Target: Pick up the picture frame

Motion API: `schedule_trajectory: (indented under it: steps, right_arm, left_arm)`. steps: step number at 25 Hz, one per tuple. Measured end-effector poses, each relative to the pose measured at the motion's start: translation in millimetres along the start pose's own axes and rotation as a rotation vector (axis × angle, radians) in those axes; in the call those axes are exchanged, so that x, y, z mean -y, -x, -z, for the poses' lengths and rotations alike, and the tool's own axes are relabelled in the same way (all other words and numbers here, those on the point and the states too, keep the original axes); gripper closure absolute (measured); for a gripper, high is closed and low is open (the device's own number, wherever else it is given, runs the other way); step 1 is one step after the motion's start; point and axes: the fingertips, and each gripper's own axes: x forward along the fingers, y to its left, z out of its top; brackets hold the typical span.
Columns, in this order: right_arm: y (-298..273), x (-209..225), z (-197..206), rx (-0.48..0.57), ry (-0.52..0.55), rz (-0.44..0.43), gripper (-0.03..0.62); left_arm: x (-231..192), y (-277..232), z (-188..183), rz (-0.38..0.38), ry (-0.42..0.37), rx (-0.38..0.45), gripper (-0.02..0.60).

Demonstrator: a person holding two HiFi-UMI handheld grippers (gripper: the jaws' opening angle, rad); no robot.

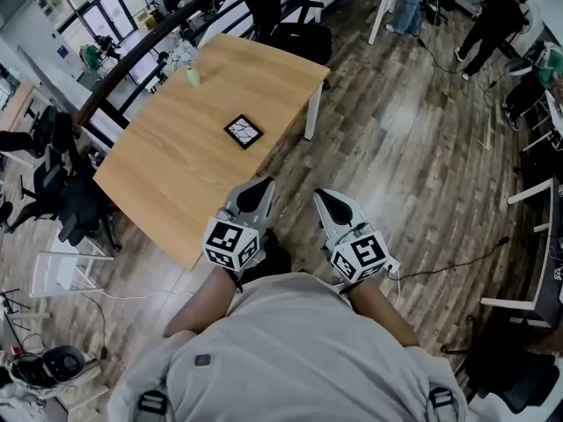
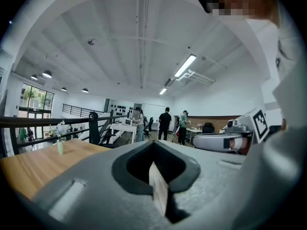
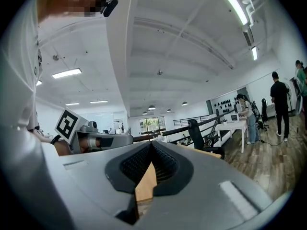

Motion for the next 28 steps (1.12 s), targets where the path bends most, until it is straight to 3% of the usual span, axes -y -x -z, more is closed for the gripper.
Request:
schedule_trajectory:
  steps: [6, 17, 28]
  right_arm:
    - [-38.7, 27.9, -0.8, -0.007, 0.0, 0.017, 0.585]
    - [-164.8, 66.4, -23.3, -0.008, 0.002, -0.007, 0.585]
    - [-258.3, 60.3, -21.3, -0.033, 0.011, -0.106, 0.585]
  left_arm:
    - [-34.0, -39.7, -7.1, 0.026, 0.01, 0.01, 0.578]
    - [-139.8, -101.9, -42.0, 0.039, -0.006, 0.026, 0.577]
    - [-229.2, -107.3, -45.5, -0.043, 0.019, 0.023, 0.577]
